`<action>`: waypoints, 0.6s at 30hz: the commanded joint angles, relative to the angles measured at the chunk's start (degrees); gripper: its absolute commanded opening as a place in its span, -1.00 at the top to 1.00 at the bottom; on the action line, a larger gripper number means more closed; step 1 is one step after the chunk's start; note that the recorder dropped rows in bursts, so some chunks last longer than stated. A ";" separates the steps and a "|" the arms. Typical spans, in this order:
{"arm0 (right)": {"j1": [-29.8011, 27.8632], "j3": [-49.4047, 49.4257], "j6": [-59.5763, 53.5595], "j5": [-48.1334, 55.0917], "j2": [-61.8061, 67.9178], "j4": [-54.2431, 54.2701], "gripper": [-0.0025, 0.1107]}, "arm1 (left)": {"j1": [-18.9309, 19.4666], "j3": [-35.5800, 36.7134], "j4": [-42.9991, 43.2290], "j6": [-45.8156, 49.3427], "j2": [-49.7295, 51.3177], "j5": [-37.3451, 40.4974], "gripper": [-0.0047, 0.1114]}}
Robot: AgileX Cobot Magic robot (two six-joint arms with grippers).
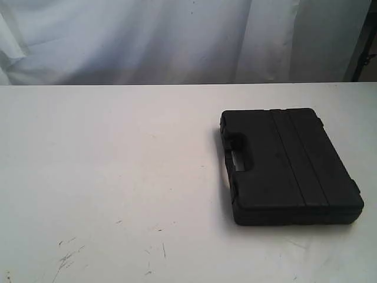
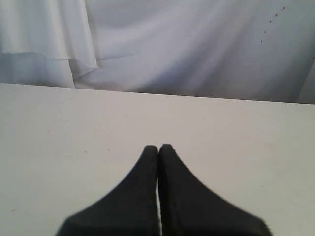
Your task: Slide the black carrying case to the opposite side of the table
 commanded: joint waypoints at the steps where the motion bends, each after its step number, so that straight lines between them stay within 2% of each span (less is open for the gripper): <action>1: -0.15 0.22 -0.05 -0.45 -0.20 0.32 0.96 | 0.00 0.27 0.03 -0.20 -0.24 -0.51 0.92; 5: -0.15 0.22 -0.05 -7.92 -0.20 0.22 0.96 | 0.00 0.27 0.03 -0.20 -0.24 -0.51 0.92; 8: -0.15 0.22 0.17 -24.16 -0.20 0.45 0.96 | 0.00 0.27 0.03 -0.20 -0.24 -0.51 0.92; 10: -0.15 0.22 0.17 -30.56 -0.20 0.58 0.96 | 0.00 0.27 0.03 -0.20 -0.24 -0.51 0.92; 18: -0.15 0.22 0.17 -36.74 -0.20 0.58 0.96 | 0.00 0.27 0.03 -0.20 -0.24 -0.51 0.92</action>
